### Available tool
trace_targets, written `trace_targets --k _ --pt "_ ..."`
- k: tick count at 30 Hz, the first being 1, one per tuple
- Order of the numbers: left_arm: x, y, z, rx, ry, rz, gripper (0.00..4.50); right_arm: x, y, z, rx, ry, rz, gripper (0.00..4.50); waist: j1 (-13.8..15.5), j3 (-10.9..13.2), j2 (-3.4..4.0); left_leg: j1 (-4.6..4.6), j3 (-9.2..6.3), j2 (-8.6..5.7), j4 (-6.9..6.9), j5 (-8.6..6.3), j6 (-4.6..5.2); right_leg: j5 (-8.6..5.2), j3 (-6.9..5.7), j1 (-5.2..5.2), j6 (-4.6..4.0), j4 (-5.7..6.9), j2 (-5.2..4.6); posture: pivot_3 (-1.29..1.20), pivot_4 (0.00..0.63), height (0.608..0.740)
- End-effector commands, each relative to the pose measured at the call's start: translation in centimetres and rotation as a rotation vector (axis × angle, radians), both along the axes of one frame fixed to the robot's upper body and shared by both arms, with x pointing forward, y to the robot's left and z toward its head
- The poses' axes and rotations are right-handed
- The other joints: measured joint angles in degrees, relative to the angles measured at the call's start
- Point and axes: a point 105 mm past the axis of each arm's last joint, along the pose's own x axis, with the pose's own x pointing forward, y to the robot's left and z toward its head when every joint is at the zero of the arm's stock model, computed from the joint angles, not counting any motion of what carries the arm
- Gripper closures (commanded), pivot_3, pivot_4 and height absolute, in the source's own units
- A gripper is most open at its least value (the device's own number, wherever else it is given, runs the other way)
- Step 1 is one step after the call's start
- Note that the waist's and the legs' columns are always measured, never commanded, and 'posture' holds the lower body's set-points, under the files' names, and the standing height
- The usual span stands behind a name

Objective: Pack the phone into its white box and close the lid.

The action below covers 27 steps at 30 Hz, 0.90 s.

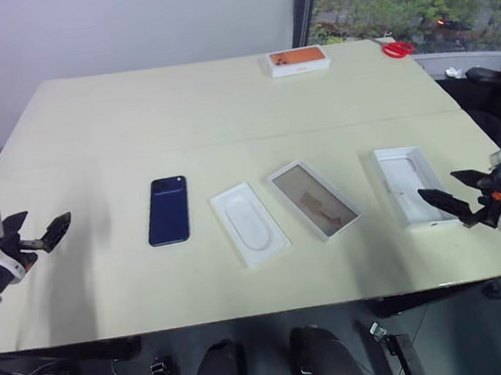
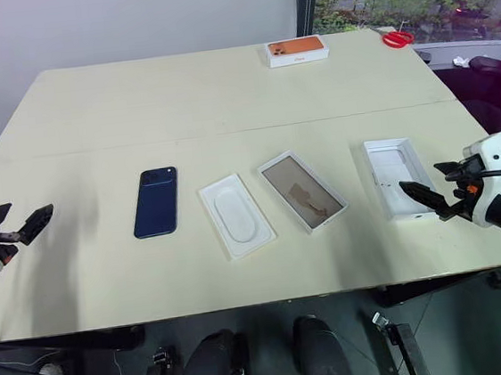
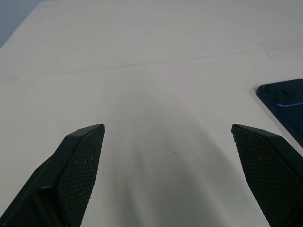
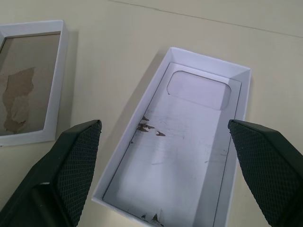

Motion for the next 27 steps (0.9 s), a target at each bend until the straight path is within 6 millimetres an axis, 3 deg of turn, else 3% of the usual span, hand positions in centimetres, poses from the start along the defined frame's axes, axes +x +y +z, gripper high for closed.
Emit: trace_targets --k 1,12,21,24,27 --pt "-0.1 0.0 1.7 0.031 -0.059 0.004 0.0 0.2 0.8 1.8 -0.028 -0.061 0.046 0.03 0.0 0.0 0.0 0.0 0.0 0.0 0.0 0.0 0.0 0.0 0.0 0.0 0.0 0.0 0.0 0.0 0.15 0.74" --pt "-0.4 -0.8 1.9 0.019 -0.07 0.002 0.0 1.0 2.3 2.4 -0.031 -0.08 0.106 0.03 -0.03 0.0 0.0 0.0 -0.01 0.01 0.0 0.0 0.0 0.0 0.0 0.0 -0.01 0.0 -0.01 0.0 0.15 0.74" --pt "0.3 -4.3 1.5 -0.032 -0.073 -0.08 0.0 1.2 4.0 2.8 -0.031 -0.111 0.147 0.03 0.07 0.0 -0.01 0.0 -0.01 0.0 0.0 0.0 0.0 -0.01 0.0 0.0 -0.03 0.01 -0.04 0.0 0.15 0.74" --pt "0.4 -5.8 0.6 -0.063 -0.052 -0.123 0.0 1.3 5.6 2.7 -0.035 -0.115 0.187 0.03 0.03 0.0 -0.01 0.0 -0.01 0.0 0.0 0.0 0.0 -0.01 0.0 0.0 -0.03 0.0 -0.03 0.0 0.15 0.74" --pt "0.9 -6.9 1.1 -0.078 -0.052 -0.161 0.0 1.4 6.7 3.8 -0.04 -0.151 0.225 0.03 -0.04 0.0 -0.01 0.0 -0.01 0.0 0.0 0.0 0.0 0.01 0.0 0.0 0.0 0.04 -0.02 0.0 0.15 0.74"
